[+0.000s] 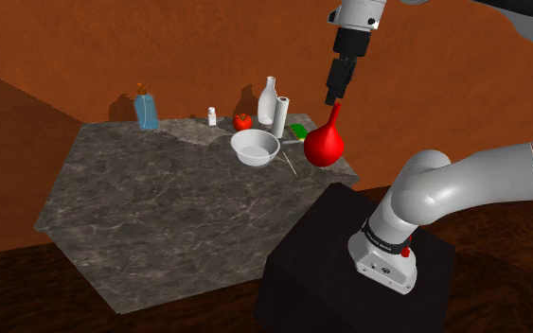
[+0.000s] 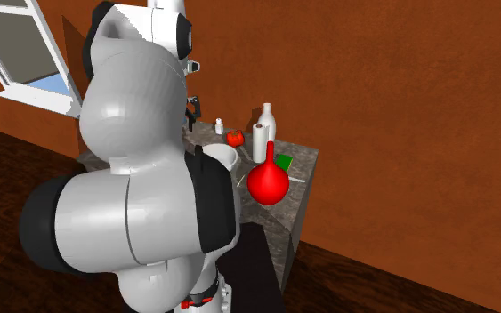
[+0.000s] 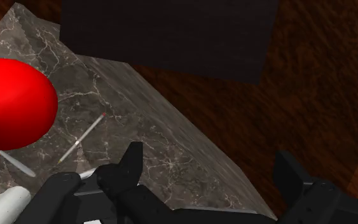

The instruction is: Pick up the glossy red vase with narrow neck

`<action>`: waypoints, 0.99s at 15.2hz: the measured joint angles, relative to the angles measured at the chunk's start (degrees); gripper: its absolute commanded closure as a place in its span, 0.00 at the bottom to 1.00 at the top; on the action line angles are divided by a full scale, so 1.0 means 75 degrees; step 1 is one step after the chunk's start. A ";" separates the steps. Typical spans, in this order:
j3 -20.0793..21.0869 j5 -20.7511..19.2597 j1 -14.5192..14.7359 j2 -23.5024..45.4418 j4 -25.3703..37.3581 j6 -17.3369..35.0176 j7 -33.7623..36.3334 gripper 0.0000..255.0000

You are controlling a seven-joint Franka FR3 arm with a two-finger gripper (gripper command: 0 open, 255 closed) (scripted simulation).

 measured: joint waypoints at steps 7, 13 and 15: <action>-0.0589 -0.0682 -0.0224 0.0563 -0.0100 0.0398 -0.0779 0.00; -0.1319 -0.1451 -0.0497 0.1475 -0.0045 0.1027 -0.1711 0.00; -0.1519 -0.1659 -0.0576 0.1761 0.0059 0.1154 -0.1972 0.00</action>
